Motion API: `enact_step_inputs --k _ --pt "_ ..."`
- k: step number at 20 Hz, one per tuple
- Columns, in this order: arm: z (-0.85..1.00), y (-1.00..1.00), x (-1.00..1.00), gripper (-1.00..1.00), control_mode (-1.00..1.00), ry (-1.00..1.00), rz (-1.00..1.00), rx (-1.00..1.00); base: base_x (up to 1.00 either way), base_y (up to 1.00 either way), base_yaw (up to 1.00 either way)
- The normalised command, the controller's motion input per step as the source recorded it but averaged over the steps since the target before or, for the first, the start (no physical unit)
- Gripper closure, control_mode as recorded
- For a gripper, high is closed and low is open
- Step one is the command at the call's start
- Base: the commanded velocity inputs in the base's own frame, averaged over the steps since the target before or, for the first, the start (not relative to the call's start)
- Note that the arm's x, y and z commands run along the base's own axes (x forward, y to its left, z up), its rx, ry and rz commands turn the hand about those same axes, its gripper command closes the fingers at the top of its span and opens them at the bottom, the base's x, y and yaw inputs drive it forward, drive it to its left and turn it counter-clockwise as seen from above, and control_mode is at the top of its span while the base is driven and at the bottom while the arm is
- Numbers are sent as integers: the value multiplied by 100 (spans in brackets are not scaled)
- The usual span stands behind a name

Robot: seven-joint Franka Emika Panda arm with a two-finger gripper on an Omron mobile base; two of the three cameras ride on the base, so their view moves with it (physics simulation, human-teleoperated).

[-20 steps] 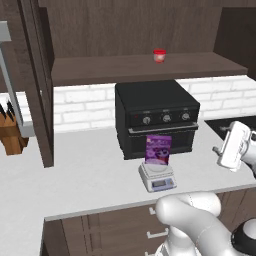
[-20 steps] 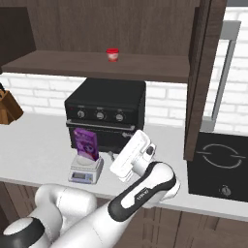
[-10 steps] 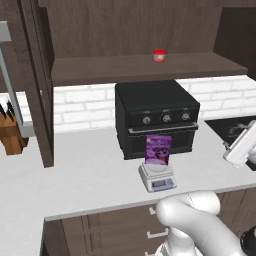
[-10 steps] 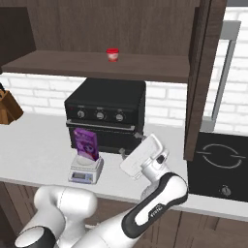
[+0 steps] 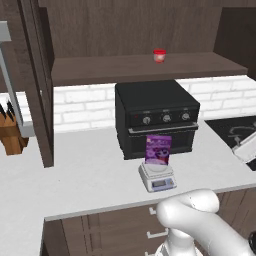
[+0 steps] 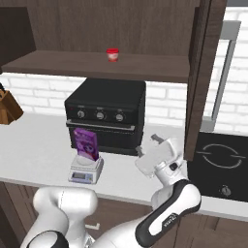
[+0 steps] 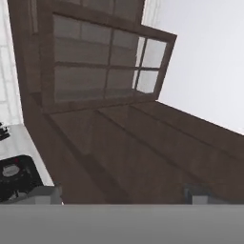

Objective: Pick the cereal and place it on the digital scale for weighing, and close the cabinet.

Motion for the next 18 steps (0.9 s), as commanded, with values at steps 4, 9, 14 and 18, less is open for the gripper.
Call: enact_step_inputs --k 4,9,14,18 --pt "25 -83 -16 -100 -100 32 -14 8 0 0 0" --pt "31 -86 -6 -100 -100 33 -15 8 0 0 0" --pt "10 -62 0 -100 -100 29 -15 4 0 0 0" --pt "-19 -18 -1 -100 -100 6 -11 1 0 0 0"
